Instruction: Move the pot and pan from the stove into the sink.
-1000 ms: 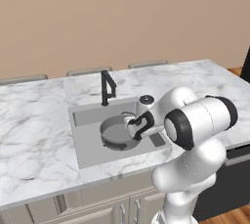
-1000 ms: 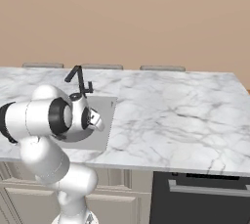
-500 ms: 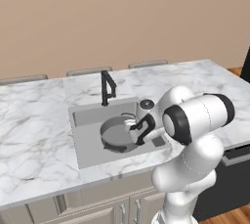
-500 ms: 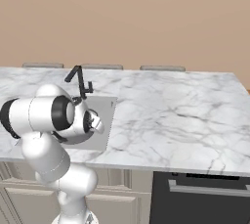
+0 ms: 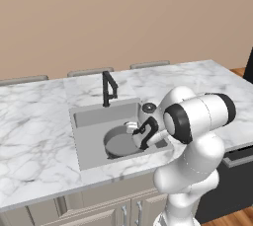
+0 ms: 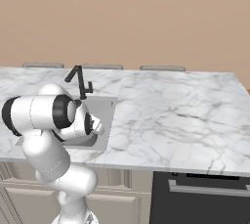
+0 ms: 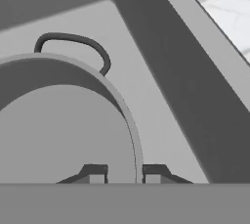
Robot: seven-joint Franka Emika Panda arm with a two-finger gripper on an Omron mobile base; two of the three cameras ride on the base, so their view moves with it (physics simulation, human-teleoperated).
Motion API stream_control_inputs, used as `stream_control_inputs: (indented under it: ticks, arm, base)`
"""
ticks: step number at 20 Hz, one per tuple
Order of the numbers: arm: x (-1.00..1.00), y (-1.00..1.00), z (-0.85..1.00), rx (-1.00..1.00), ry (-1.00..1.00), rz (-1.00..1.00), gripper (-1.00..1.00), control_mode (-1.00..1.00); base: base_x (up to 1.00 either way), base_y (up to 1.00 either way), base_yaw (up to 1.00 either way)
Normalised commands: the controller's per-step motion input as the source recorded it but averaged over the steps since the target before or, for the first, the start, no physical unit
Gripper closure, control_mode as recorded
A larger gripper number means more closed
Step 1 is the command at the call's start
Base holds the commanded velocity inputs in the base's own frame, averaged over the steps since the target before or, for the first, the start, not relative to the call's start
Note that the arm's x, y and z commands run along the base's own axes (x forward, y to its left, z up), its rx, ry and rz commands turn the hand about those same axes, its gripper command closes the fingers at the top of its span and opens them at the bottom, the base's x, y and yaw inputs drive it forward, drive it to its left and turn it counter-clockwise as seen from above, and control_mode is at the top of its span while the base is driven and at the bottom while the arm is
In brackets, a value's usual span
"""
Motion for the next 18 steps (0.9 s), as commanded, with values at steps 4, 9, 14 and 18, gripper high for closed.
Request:
stream_control_inputs:
  ticks: [4, 9, 14, 18]
  arm:
    - [0.09, 0.00, 0.39, 0.06, 0.00, -0.06, -1.00, -1.00]
    - [0.00, 0.00, 0.58, 0.06, -0.01, -0.06, -1.00, -1.00]
    - [-0.04, 0.00, 0.75, 0.04, 0.04, -0.03, -1.00, -1.00]
    - [-0.15, 0.00, 0.77, 0.02, 0.09, -0.01, -1.00, -1.00]
  base:
    - [0.00, 0.00, 0.00]
    - [0.00, 0.00, 0.00]
    - [0.00, 0.00, 0.00]
    - [0.00, 0.00, 0.00]
